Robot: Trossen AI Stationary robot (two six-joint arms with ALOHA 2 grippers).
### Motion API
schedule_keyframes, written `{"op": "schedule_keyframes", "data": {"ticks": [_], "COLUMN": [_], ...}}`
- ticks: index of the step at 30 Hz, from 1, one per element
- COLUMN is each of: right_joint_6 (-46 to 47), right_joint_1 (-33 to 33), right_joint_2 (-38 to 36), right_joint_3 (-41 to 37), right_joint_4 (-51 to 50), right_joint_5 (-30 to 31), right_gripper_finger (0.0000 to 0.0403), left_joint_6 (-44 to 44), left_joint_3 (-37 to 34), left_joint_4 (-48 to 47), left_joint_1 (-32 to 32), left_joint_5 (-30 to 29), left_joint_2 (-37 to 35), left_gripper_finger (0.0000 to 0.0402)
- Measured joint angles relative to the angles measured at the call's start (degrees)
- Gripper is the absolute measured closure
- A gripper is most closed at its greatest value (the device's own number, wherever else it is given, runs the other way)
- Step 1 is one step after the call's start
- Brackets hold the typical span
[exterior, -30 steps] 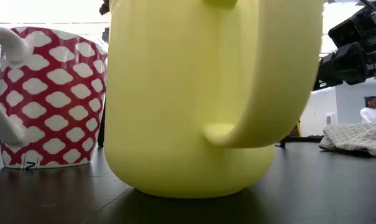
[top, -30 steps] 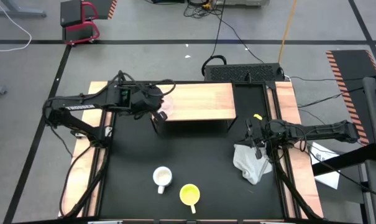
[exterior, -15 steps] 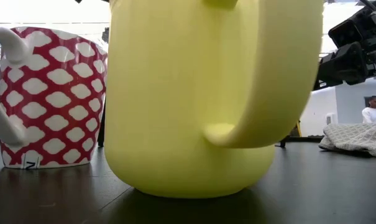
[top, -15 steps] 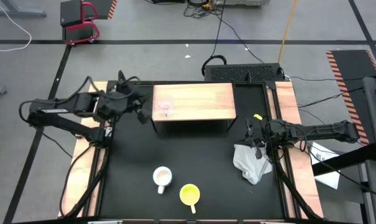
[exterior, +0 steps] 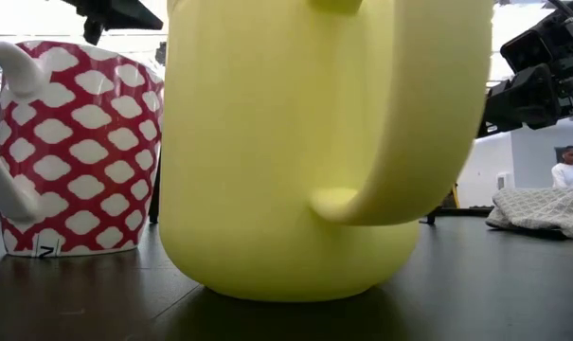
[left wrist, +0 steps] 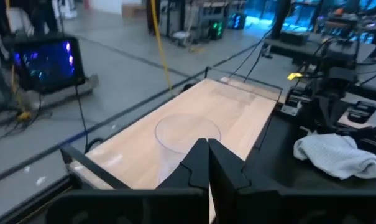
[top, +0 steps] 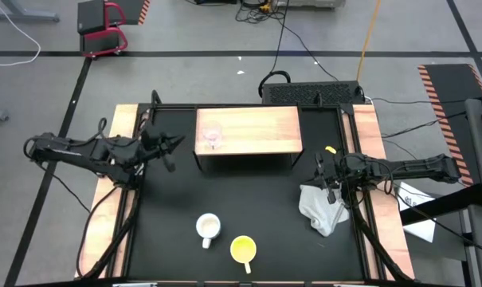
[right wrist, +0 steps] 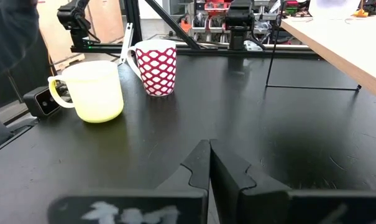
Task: Stack small to large cups/mugs on shelf
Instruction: Put the yellow mug on the shelf
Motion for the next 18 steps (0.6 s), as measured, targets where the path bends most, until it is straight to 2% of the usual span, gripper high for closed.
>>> {"op": "schedule_keyframes", "data": {"ticks": [9, 14, 16, 18], "right_joint_6": [0.0, 0.0, 0.0, 0.0], "right_joint_1": [0.0, 0.0, 0.0, 0.0], "right_joint_2": [0.0, 0.0, 0.0, 0.0], "right_joint_3": [0.0, 0.0, 0.0, 0.0], "right_joint_4": [0.0, 0.1, 0.1, 0.1], "right_joint_5": [0.0, 0.0, 0.0, 0.0], "right_gripper_finger": [0.0403, 0.0403, 0.0403, 0.0403], "left_joint_6": [8.7, 13.5, 16.9, 20.1], "left_joint_3": [-9.9, -14.2, -16.0, -17.3], "left_joint_4": [12.8, 18.0, 20.4, 21.0], "left_joint_1": [-2.3, -2.8, -2.8, -2.8], "left_joint_5": [3.7, 3.8, 6.3, 12.4], "left_joint_2": [-9.2, -13.2, -14.5, -15.8], "left_gripper_finger": [0.0401, 0.0401, 0.0401, 0.0401]}}
